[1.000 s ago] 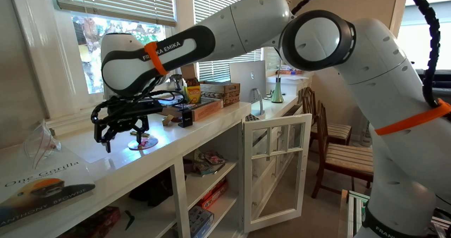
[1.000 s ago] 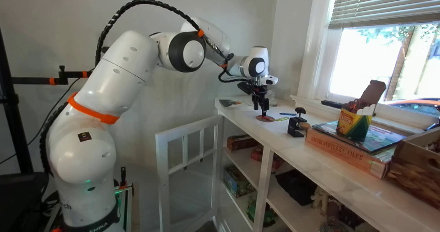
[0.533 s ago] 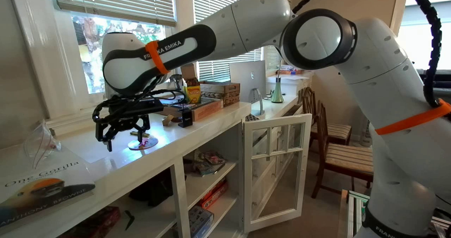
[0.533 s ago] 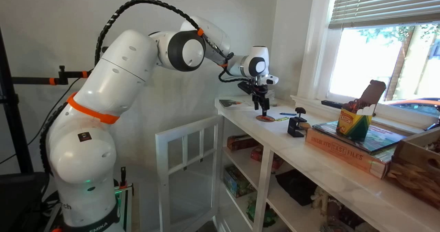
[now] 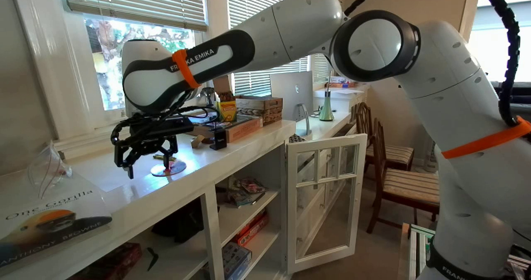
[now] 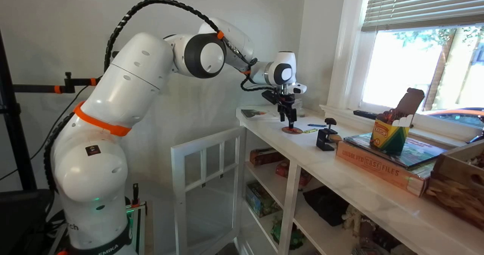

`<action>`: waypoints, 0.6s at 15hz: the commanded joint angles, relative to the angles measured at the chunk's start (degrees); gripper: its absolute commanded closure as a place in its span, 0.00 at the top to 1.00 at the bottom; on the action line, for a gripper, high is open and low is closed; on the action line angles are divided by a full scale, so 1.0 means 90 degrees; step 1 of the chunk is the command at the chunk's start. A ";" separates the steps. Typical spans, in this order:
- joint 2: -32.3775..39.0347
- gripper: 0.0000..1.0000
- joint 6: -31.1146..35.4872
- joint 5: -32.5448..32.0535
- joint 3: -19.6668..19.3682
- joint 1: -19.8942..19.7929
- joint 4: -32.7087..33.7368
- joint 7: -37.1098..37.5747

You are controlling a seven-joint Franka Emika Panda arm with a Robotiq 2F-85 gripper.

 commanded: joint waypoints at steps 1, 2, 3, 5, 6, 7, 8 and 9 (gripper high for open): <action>-0.0119 1.00 0.0182 0.0022 -0.0005 0.0010 -0.0230 -0.0013; -0.0119 1.00 0.0172 0.0019 -0.0006 0.0015 -0.0220 -0.0009; -0.0118 1.00 0.0179 0.0017 -0.0008 0.0017 -0.0214 -0.0006; -0.0108 1.00 0.0196 0.0020 -0.0010 0.0016 -0.0200 0.0000; -0.0103 1.00 0.0210 0.0019 -0.0011 0.0015 -0.0193 0.0002; -0.0097 1.00 0.0230 0.0019 -0.0013 0.0014 -0.0185 0.0004; -0.0086 1.00 0.0244 0.0017 -0.0016 0.0016 -0.0164 0.0008; -0.0078 1.00 0.0281 0.0015 -0.0020 0.0015 -0.0155 0.0013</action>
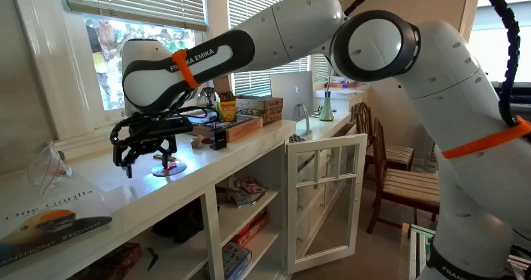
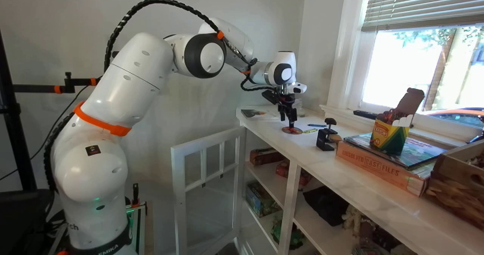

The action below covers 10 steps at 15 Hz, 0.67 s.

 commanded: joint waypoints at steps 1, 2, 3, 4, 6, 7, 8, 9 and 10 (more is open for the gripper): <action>-0.0061 1.00 0.0224 0.0001 -0.0035 0.0012 -0.0151 0.0026; -0.0051 1.00 0.0248 0.0010 -0.0036 0.0006 -0.0145 0.0021; -0.0047 1.00 0.0284 0.0010 -0.0040 0.0004 -0.0147 0.0022; -0.0037 1.00 0.0312 0.0008 -0.0047 0.0002 -0.0142 0.0025; -0.0016 1.00 0.0362 0.0014 -0.0053 -0.0005 -0.0141 0.0018; -0.0011 1.00 0.0406 0.0034 -0.0041 -0.0010 -0.0149 0.0007; -0.0005 1.00 0.0459 0.0040 -0.0036 -0.0011 -0.0161 0.0004; 0.0002 1.00 0.0519 0.0047 -0.0033 -0.0011 -0.0165 0.0001; 0.0004 1.00 0.0582 0.0055 -0.0029 -0.0011 -0.0178 -0.0003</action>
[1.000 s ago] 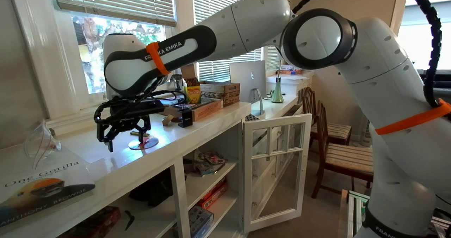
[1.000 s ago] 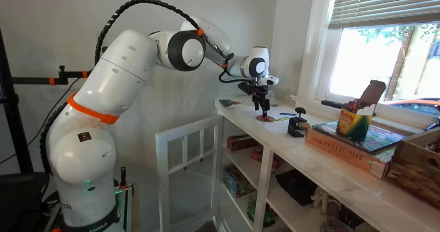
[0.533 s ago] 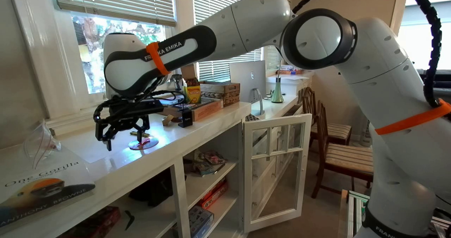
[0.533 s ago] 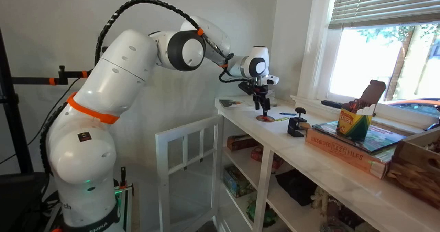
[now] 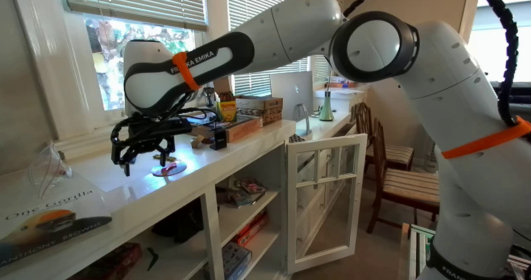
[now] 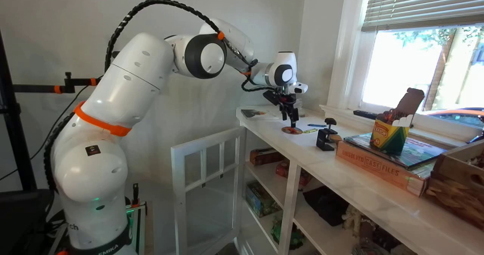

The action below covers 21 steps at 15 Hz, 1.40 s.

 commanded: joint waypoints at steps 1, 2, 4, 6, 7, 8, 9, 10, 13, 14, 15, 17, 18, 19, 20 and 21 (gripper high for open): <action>-0.0029 1.00 0.0318 0.0060 -0.0002 0.0004 -0.0174 -0.0011; -0.0030 1.00 0.0352 0.0065 0.0003 0.0004 -0.0189 -0.0020; -0.0030 1.00 0.0336 0.0070 0.0010 0.0006 -0.0199 -0.0037; -0.0034 1.00 0.0243 0.0064 0.0003 0.0014 -0.0184 -0.0024; -0.0038 1.00 0.0230 0.0068 0.0005 0.0013 -0.0183 -0.0026; -0.0044 1.00 0.0196 0.0059 0.0000 0.0016 -0.0178 -0.0026; -0.0052 1.00 0.0200 0.0070 0.0009 0.0011 -0.0186 -0.0041; -0.0056 1.00 0.0170 0.0064 0.0007 0.0015 -0.0184 -0.0037; -0.0062 1.00 0.0122 0.0058 0.0009 0.0022 -0.0173 -0.0042; -0.0063 1.00 0.0106 0.0052 0.0011 0.0027 -0.0170 -0.0048; -0.0064 1.00 0.0093 0.0047 0.0011 0.0031 -0.0169 -0.0052; -0.0067 1.00 0.0071 0.0041 0.0016 0.0040 -0.0174 -0.0065; -0.0071 1.00 0.0061 0.0040 0.0020 0.0042 -0.0177 -0.0070; -0.0080 1.00 0.0047 0.0032 0.0021 0.0046 -0.0185 -0.0078; -0.0086 1.00 0.0040 0.0028 0.0022 0.0048 -0.0192 -0.0082; -0.0092 1.00 0.0026 0.0025 0.0022 0.0049 -0.0199 -0.0085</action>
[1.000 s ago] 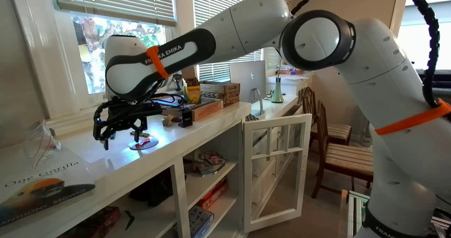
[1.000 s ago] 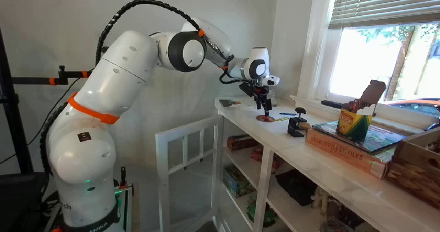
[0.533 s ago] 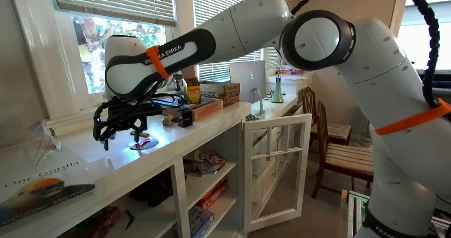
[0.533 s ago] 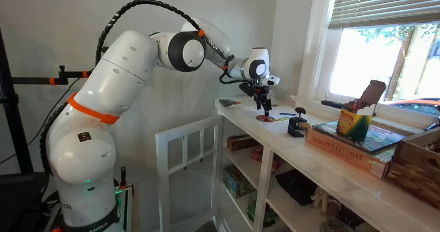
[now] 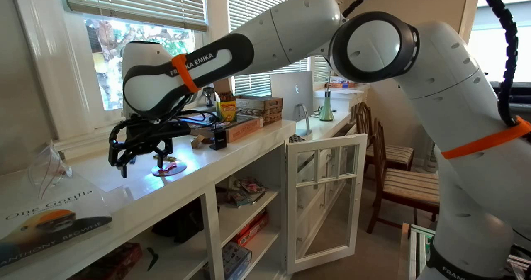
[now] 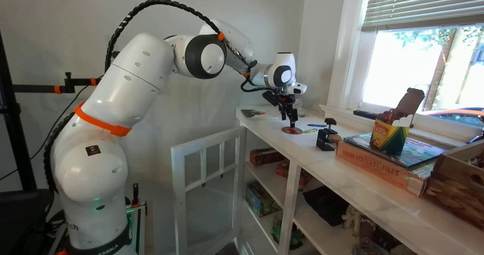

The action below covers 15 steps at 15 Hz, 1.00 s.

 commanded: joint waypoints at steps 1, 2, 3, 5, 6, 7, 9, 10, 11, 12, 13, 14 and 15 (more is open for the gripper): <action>-0.0115 1.00 -0.0148 0.0020 -0.0010 0.0028 -0.0158 -0.0089; -0.0124 1.00 -0.0162 0.0013 -0.0014 0.0030 -0.0168 -0.0091; -0.0130 1.00 -0.0190 0.0007 -0.0017 0.0032 -0.0172 -0.0092; -0.0142 1.00 -0.0248 0.0001 -0.0020 0.0035 -0.0174 -0.0090; -0.0148 1.00 -0.0274 -0.0003 -0.0021 0.0037 -0.0174 -0.0088; -0.0153 1.00 -0.0295 -0.0007 -0.0021 0.0039 -0.0176 -0.0088; -0.0169 1.00 -0.0339 -0.0014 -0.0019 0.0042 -0.0184 -0.0095; -0.0174 1.00 -0.0358 -0.0016 -0.0019 0.0043 -0.0185 -0.0097; -0.0185 1.00 -0.0365 -0.0019 -0.0018 0.0045 -0.0190 -0.0102; -0.0193 1.00 -0.0376 -0.0021 -0.0018 0.0048 -0.0194 -0.0106; -0.0201 1.00 -0.0380 -0.0023 -0.0018 0.0050 -0.0200 -0.0112; -0.0211 1.00 -0.0386 -0.0024 -0.0018 0.0052 -0.0207 -0.0118; -0.0222 1.00 -0.0391 -0.0029 -0.0020 0.0056 -0.0215 -0.0127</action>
